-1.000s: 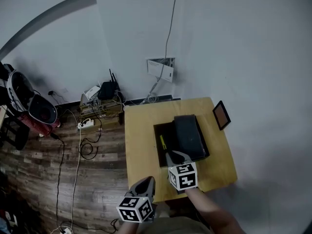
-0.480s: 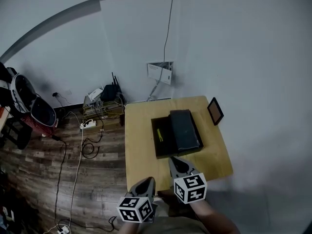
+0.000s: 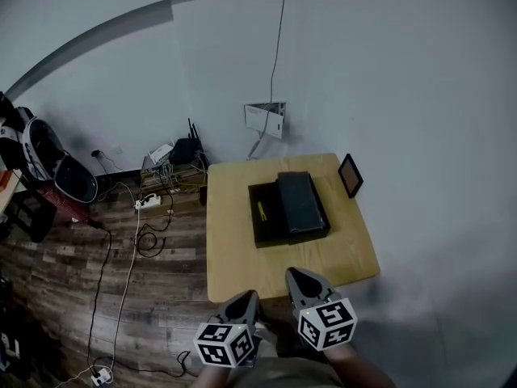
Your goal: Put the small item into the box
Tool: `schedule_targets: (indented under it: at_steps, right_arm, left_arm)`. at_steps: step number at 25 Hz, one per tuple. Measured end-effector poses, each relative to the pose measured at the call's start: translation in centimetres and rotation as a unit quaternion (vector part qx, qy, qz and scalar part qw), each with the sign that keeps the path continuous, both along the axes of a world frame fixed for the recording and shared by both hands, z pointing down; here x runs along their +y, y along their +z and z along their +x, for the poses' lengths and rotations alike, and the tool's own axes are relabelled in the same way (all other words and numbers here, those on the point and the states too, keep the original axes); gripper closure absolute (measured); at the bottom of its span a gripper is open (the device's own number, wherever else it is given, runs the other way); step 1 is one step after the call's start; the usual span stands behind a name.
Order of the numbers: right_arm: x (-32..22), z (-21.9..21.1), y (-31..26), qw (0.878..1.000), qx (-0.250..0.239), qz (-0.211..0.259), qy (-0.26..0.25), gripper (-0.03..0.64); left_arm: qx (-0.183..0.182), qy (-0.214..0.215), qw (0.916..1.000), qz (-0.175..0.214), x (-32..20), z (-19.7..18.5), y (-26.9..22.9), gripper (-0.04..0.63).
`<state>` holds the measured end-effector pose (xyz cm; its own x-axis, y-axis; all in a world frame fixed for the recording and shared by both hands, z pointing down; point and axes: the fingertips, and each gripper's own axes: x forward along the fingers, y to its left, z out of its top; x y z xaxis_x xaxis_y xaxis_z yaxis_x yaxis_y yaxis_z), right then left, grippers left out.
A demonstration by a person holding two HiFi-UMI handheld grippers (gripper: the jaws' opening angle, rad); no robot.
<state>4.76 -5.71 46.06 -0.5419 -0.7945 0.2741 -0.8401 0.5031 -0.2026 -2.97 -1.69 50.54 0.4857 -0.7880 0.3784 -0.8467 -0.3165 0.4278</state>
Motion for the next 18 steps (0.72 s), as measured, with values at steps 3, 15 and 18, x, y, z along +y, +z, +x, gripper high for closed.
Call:
schedule_targets:
  at_steps: [3, 15, 18]
  right_arm:
    - [1.7, 0.3, 0.1, 1.0, 0.0, 0.004, -0.001, 0.615]
    - [5.3, 0.5, 0.2, 1.0, -0.002, 0.002, -0.01, 0.615]
    - [5.6, 0.5, 0.1, 1.0, -0.005, 0.0, -0.011, 0.617]
  left_arm:
    - [-0.001, 0.001, 1.0, 0.002, 1.3, 0.3, 0.0, 0.592]
    - [-0.008, 0.004, 0.9999, 0.006, 3.5, 0.2, -0.2, 0.592]
    - [-0.009, 0.009, 0.9999, 0.008, 3.6, 0.3, -0.5, 0.592]
